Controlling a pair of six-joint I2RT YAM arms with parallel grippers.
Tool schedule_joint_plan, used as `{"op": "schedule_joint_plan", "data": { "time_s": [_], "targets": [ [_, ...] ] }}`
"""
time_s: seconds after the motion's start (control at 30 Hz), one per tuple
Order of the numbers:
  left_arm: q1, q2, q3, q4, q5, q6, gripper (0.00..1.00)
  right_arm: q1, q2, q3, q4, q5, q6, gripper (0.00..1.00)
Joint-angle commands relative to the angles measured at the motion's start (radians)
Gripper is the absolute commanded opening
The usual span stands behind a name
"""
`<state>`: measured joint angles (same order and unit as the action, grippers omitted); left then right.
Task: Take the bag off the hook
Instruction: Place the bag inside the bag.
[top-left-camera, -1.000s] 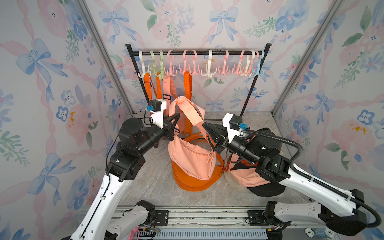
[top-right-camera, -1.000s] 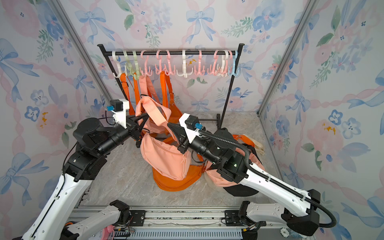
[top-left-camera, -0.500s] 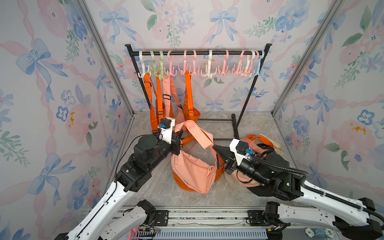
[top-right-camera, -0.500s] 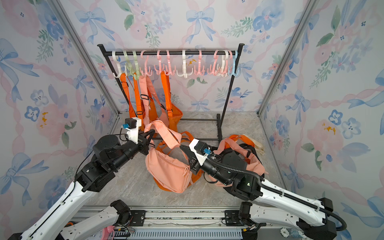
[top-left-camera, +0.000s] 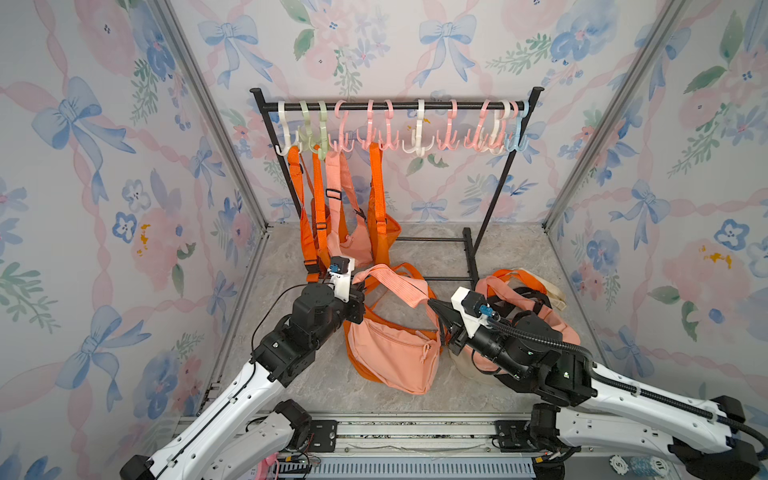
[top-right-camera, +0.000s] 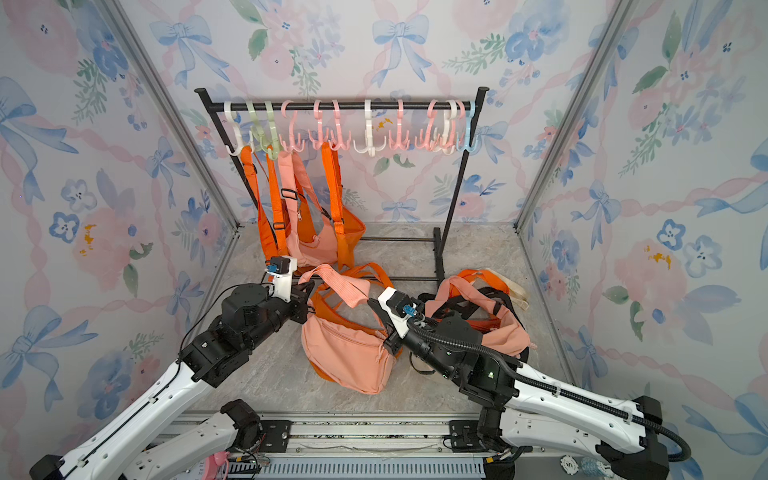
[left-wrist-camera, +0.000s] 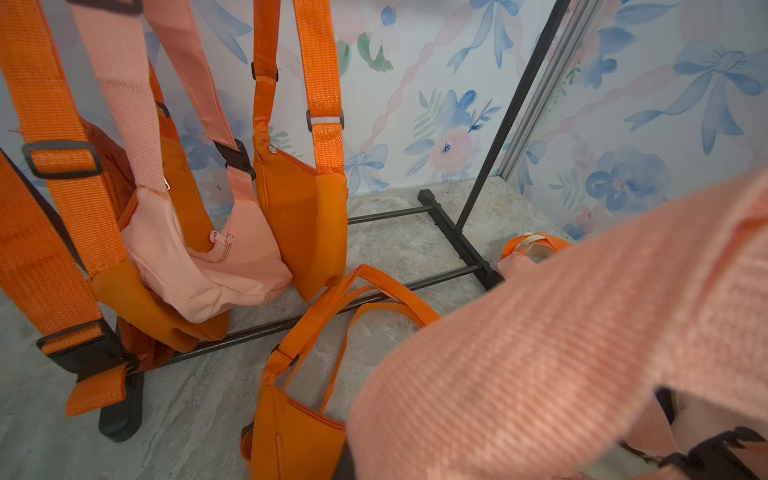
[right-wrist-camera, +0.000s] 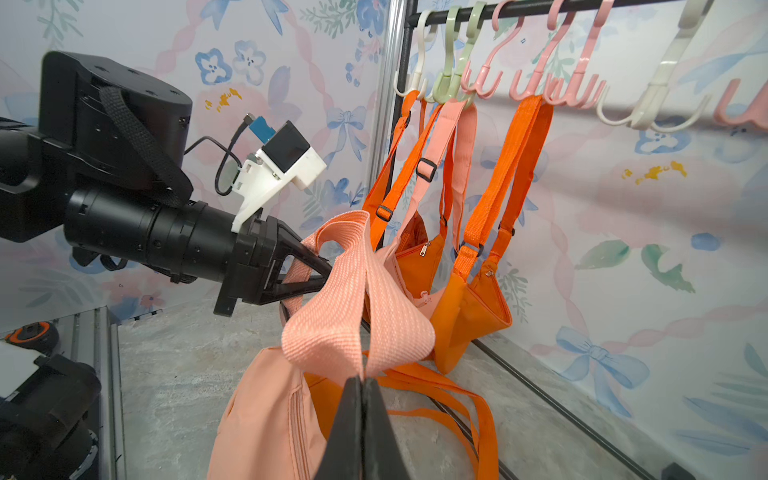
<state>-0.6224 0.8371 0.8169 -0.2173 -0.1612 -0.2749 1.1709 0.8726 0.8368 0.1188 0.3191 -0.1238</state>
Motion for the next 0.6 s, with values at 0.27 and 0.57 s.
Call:
{"op": "schedule_joint_plan", "data": {
  "time_s": [0.27,0.57],
  "targets": [
    [0.067,0.153,-0.101,0.186,-0.070,-0.098,0.00,-0.265,0.105,-0.068,0.073,-0.090,0.160,0.00],
    [0.070,0.316,-0.099,0.306,-0.085,-0.138,0.00,-0.373,0.286,-0.008,0.120,-0.162,0.118,0.00]
  ]
}}
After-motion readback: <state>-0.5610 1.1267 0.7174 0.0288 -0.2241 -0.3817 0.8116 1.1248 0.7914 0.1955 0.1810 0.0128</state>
